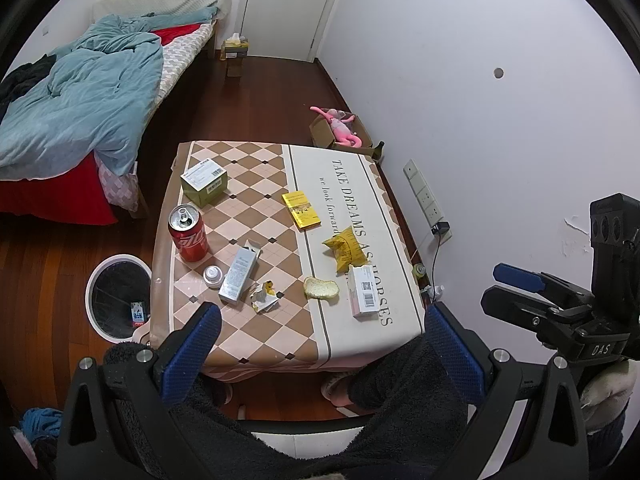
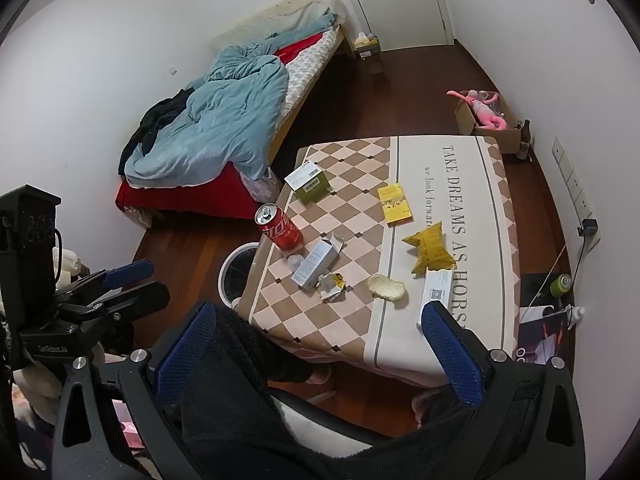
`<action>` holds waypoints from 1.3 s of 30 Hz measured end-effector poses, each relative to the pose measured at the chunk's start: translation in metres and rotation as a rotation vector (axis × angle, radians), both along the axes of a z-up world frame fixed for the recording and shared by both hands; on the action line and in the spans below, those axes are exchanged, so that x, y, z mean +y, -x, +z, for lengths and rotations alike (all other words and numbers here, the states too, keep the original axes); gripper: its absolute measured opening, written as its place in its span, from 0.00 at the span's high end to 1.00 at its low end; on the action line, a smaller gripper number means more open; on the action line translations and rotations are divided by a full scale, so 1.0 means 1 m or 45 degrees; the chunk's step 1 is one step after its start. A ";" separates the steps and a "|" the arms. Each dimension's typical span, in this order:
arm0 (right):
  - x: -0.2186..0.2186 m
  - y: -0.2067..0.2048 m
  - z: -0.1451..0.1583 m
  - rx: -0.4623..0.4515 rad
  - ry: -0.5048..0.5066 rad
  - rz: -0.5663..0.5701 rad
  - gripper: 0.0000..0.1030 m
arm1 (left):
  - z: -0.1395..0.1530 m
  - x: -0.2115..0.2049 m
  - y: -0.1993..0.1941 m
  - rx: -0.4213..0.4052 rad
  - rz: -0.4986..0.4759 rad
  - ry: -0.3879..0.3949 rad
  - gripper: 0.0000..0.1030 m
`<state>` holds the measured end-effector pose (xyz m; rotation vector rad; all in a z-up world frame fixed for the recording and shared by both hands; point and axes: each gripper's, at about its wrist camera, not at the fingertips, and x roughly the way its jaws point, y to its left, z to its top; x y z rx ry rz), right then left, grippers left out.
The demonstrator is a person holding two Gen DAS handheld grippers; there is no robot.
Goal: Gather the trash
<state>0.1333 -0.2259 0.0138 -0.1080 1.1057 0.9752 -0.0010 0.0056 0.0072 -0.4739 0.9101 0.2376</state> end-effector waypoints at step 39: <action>0.004 -0.002 0.007 -0.004 -0.004 -0.001 0.00 | -0.005 0.002 -0.002 0.005 0.001 0.014 0.00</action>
